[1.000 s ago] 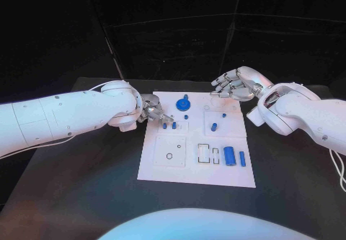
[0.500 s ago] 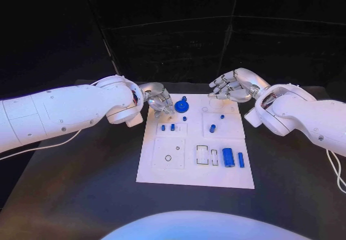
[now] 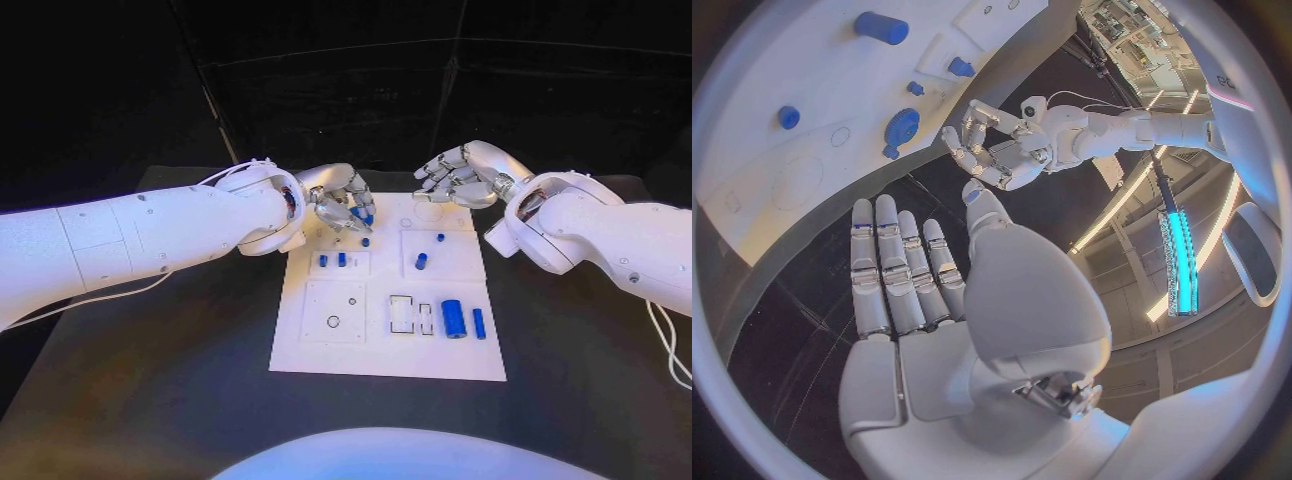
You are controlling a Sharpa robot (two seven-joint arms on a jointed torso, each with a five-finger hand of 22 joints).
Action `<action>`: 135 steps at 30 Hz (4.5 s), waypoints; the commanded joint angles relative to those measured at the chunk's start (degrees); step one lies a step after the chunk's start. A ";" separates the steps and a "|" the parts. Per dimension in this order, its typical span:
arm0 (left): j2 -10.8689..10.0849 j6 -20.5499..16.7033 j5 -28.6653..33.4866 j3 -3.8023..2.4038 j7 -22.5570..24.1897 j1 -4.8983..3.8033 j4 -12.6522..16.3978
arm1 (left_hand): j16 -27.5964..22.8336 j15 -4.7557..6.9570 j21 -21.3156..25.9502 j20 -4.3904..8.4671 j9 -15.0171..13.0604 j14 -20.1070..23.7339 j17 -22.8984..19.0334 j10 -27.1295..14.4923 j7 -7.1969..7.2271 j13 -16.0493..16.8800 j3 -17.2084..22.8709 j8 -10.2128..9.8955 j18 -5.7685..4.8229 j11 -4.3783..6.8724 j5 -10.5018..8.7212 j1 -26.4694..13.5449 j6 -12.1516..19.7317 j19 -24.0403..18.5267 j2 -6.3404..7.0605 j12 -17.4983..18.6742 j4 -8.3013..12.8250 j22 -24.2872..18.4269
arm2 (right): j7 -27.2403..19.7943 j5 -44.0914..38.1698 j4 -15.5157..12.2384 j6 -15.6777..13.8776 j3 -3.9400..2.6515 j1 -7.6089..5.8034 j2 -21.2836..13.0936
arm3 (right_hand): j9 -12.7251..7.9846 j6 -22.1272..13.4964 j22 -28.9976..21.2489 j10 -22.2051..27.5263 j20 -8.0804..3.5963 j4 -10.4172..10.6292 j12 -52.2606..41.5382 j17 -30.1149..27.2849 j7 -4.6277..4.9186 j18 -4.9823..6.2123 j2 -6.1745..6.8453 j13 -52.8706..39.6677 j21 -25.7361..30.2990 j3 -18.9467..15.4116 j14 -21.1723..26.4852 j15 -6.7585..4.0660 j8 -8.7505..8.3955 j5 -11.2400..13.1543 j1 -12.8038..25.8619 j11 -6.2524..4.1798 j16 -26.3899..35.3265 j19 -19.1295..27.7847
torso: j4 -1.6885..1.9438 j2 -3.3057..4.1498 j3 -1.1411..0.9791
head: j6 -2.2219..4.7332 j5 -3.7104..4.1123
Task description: Assemble the parts on the task board
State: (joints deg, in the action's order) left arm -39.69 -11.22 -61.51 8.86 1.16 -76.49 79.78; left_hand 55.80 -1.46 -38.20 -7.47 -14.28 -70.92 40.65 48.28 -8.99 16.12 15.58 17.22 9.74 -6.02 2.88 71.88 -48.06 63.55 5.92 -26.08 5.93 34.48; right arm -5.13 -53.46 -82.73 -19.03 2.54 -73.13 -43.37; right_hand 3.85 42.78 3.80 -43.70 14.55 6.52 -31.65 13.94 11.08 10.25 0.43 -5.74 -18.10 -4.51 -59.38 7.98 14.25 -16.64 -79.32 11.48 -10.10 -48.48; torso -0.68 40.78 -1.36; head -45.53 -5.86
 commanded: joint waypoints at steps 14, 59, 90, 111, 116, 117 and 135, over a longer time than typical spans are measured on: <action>4.59 3.19 -18.62 0.38 3.60 1.25 -6.40 | 17.76 2.06 -9.37 2.14 4.96 -12.13 19.76 3.09 1.24 -6.40 -4.21 -3.43 -0.21 1.29 -0.16 4.04 -4.22 9.43 -1.41 3.56 0.92 7.42 | -0.40 0.27 0.08 -0.65 -0.04 -0.09 0.31 | -0.07 -0.46 -0.07 0.34 0.28 -0.44 -0.41 -0.15 3.79 0.18 -0.86 0.18 0.34 0.09 0.14 0.37 0.42 -0.29 0.01 -0.11 0.26 -0.12 | -0.08 0.03 -0.01 | 0.12 0.19; 9.00 7.53 -20.91 0.35 0.69 2.58 -11.35 | 20.37 2.16 -16.85 2.36 7.17 -13.57 21.95 11.15 1.73 -10.26 -1.78 -4.77 -1.49 1.98 -0.14 5.34 -9.64 12.33 -3.88 5.76 1.91 15.62 | -0.67 0.27 0.03 -0.96 -0.04 -0.09 0.67 | -0.08 -0.56 -0.07 0.48 0.31 -0.53 -0.46 -0.31 3.81 0.18 -0.98 0.36 0.56 0.13 0.21 0.41 0.46 -0.32 -0.02 -0.08 0.39 -0.12 | -0.07 -0.01 -0.05 | -0.41 0.20; 8.81 5.56 -21.11 0.31 1.42 2.99 -11.05 | 20.94 2.98 -19.91 3.05 7.51 -14.01 22.21 15.81 2.11 -11.22 2.71 -4.53 -2.01 2.91 -0.16 6.51 -13.77 13.31 -6.12 6.69 3.19 19.18 | -0.84 0.28 0.02 -0.81 -0.04 -0.09 0.74 | -0.08 -0.56 -0.07 0.48 0.31 -0.53 -0.46 -0.31 3.81 0.18 -0.98 0.36 0.56 0.13 0.21 0.41 0.46 -0.32 -0.02 -0.08 0.39 -0.12 | 0.06 -0.03 -0.01 | -0.51 0.46; 1.59 3.36 -17.49 -2.46 1.19 2.75 -4.32 | 20.77 2.96 -20.54 3.11 7.79 -14.04 21.74 16.76 1.98 -11.63 3.74 -5.04 -2.14 2.86 -0.15 5.60 -14.41 13.57 -5.54 7.80 3.40 19.95 | -0.93 0.28 0.27 -0.79 -0.04 -0.09 0.67 | -0.08 -0.65 -0.06 0.61 0.35 -0.61 -0.55 -0.51 3.84 0.19 -1.05 0.59 0.82 0.11 0.25 0.44 0.51 -0.33 0.02 -0.05 0.53 -0.14 | 0.20 -0.06 -0.02 | 0.11 0.27; -0.88 3.99 -16.86 -2.60 0.71 2.75 -2.74 | 20.76 2.97 -20.61 3.11 7.82 -14.05 21.70 16.94 1.99 -11.67 3.91 -5.09 -2.15 2.88 -0.15 5.49 -14.56 13.60 -5.47 7.94 3.44 20.05 | -0.93 0.28 0.26 -0.79 -0.04 -0.09 0.56 | -0.08 -0.65 -0.06 0.61 0.35 -0.61 -0.55 -0.51 3.84 0.19 -1.05 0.59 0.82 0.11 0.25 0.44 0.51 -0.33 0.02 -0.05 0.53 -0.14 | 0.10 -0.03 0.00 | 0.12 0.14; -1.19 4.09 -16.82 -2.60 0.63 2.75 -2.55 | 20.75 2.97 -20.61 3.11 7.82 -14.05 21.68 16.97 1.99 -11.68 3.94 -5.10 -2.15 2.88 -0.15 5.47 -14.58 13.60 -5.46 7.96 3.44 20.05 | -0.93 0.28 0.26 -0.79 -0.04 -0.09 0.54 | -0.08 -0.65 -0.06 0.61 0.35 -0.61 -0.55 -0.51 3.84 0.19 -1.05 0.59 0.82 0.11 0.25 0.44 0.51 -0.33 0.02 -0.05 0.53 -0.14 | 0.10 -0.03 0.01 | 0.13 0.16; -4.24 6.08 -15.80 -2.62 -0.56 2.76 -1.74 | 20.68 3.01 -20.69 3.13 7.89 -14.04 21.48 17.39 2.07 -11.75 4.16 -5.24 -2.16 2.94 -0.15 5.08 -14.88 13.61 -5.04 8.28 3.52 20.20 | -0.95 0.28 0.36 -0.74 -0.04 -0.08 0.53 | -0.08 -0.65 -0.06 0.61 0.35 -0.61 -0.55 -0.51 3.84 0.19 -1.05 0.59 0.82 0.11 0.25 0.44 0.51 -0.33 0.02 -0.05 0.53 -0.14 | -0.08 -0.01 -0.04 | -0.02 -0.09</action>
State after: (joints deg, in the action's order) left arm -44.04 -6.19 -77.86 6.27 1.00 -73.65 78.07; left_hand 76.72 1.12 -58.60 -4.31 -6.39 -84.06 62.20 65.24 -6.85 4.45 19.47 12.21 7.96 -3.06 2.81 77.42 -62.46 76.70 1.00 -17.98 9.48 54.59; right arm -5.41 -53.33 -82.36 -19.46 2.54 -73.13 -42.87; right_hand 3.85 42.58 3.82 -43.49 14.55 6.22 -31.88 13.49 11.28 10.25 -0.03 -5.21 -17.47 -4.53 -59.16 8.19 14.43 -16.64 -79.33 11.26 -9.79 -48.47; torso -0.68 40.74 -1.37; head -45.52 -5.94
